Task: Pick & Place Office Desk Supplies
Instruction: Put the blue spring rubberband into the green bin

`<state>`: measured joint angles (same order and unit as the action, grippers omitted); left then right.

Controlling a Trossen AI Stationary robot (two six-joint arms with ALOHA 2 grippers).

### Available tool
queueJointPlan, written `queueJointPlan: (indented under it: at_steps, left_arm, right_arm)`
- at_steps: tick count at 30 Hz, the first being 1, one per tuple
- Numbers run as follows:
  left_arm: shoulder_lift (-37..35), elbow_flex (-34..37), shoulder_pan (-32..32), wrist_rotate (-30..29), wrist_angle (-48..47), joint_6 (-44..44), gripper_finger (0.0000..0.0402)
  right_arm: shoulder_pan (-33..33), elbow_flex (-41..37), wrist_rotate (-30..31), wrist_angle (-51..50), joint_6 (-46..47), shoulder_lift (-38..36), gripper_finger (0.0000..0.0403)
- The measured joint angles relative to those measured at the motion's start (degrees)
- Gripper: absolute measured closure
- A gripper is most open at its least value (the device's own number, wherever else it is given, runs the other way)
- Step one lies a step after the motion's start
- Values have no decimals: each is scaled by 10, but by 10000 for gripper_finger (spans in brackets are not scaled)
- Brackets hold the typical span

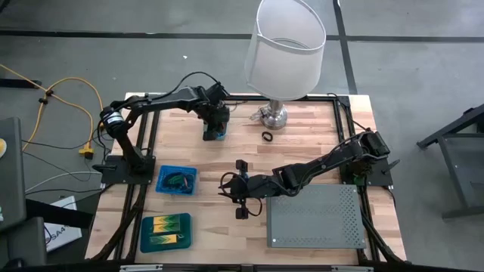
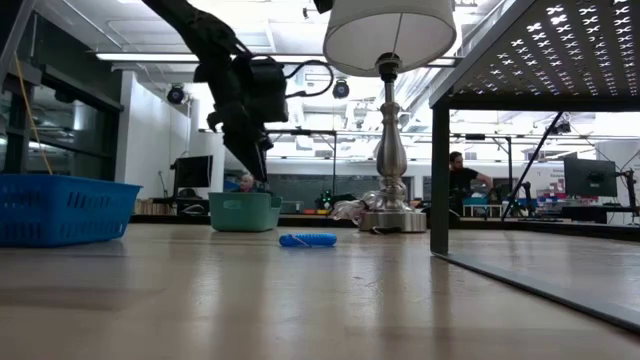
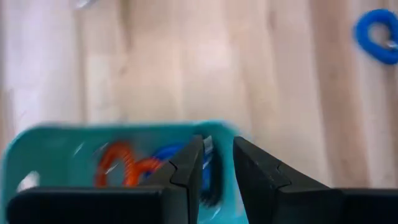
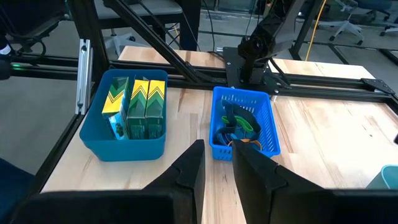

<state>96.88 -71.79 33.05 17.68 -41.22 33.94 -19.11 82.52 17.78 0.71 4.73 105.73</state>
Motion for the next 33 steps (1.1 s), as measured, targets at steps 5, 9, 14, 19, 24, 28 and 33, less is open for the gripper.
queueJointPlan:
  at_steps: [5, 9, 14, 19, 24, 28, 33]
  left_arm:
    - [0, 0, -43, 5, 8, 5, 318]
    - [0, 0, -82, 4, 22, -6, 318]
    - [0, 0, -133, 0, 31, -42, 318]
    - [0, 0, -182, -28, 45, -95, 318]
    - [2, 0, -225, -76, 59, -158, 318]
    - [4, 0, -244, -88, 57, -193, 318]
    - [5, 12, -238, -7, 73, -154, 318]
  right_arm:
    - [0, 0, 0, 0, 0, 0, 334]
    - [0, 0, 0, 0, 0, 0, 334]
    - [0, 0, 0, 0, 0, 0, 334]
    - [0, 0, 0, 0, 0, 0, 334]
    - [0, 0, 0, 0, 0, 0, 334]
    - [0, 0, 0, 0, 0, 0, 334]
    - [0, 0, -22, 0, 0, 0, 334]
